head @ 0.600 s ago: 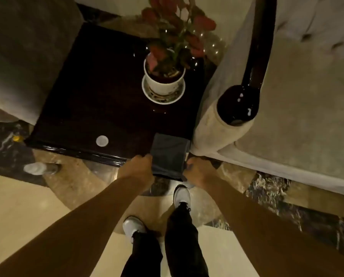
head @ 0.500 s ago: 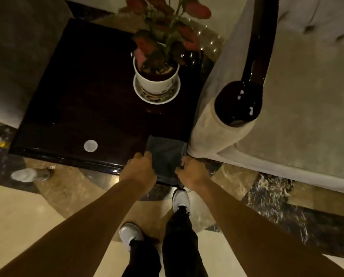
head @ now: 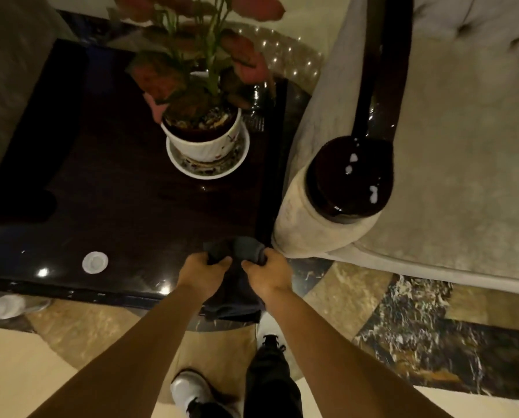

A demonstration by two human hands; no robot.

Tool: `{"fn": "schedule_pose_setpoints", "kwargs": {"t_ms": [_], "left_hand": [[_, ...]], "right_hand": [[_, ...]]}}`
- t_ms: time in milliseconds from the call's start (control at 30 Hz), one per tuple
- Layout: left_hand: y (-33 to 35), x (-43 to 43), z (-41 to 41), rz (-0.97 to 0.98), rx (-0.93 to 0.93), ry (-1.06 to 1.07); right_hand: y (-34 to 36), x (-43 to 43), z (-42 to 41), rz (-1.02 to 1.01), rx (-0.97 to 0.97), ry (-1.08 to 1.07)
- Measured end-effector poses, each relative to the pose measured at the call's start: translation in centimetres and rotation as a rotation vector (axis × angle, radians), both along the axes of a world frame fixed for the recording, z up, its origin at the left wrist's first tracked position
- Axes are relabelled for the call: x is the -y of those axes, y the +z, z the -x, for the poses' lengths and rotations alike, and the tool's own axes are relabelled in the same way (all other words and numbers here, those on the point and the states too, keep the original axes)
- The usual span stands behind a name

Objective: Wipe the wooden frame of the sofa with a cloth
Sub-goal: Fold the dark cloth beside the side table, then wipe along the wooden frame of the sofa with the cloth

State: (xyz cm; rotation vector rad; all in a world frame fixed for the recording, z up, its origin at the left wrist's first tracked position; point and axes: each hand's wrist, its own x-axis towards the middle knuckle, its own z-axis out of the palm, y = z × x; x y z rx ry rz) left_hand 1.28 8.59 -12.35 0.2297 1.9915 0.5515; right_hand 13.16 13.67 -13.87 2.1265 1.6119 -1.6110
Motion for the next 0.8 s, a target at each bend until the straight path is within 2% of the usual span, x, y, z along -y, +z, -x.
{"fn": "schedule_pose_setpoints", "kwargs": {"t_ms": [100, 167, 267, 400, 500, 567, 667, 733, 800], "left_hand": [[4.4, -2.1, -0.6, -0.168, 0.220, 0.169], [8.3, -2.9, -1.3, -0.326, 0.205, 0.064], [14.7, -3.8, -3.0, -0.576, 0.268, -0.139], [20.9, -6.8, -6.7, -0.759, 0.325, -0.170], [21.9, -9.8, -8.3, -0.754, 0.285, -0.107], [20.9, -11.1, -8.0, -0.707, 0.129, -0.053], [18.0, -11.2, -5.7, -0.581, -0.252, 0.051], [15.6, -9.9, -5.1, -0.540, -0.266, -0.028], [14.0, -8.8, -6.0, -0.586, -0.170, -0.246]], "right_hand": [[5.8, -1.6, -2.3, 0.041, -0.251, -0.143], [11.0, -2.1, -4.9, 0.049, -0.346, -0.168], [19.5, -3.0, -9.1, -0.094, -0.421, -0.071], [27.7, -6.3, -12.5, -0.367, -0.370, -0.094], [28.4, -8.9, -12.8, -0.542, -0.235, -0.086], [26.9, -10.1, -11.7, -0.709, -0.060, 0.044], [22.1, -10.9, -8.9, -0.812, 0.187, 0.491], [18.9, -11.2, -6.9, -0.791, 0.325, 0.762], [17.7, -12.6, -5.9, -0.867, 0.330, 0.895]]}}
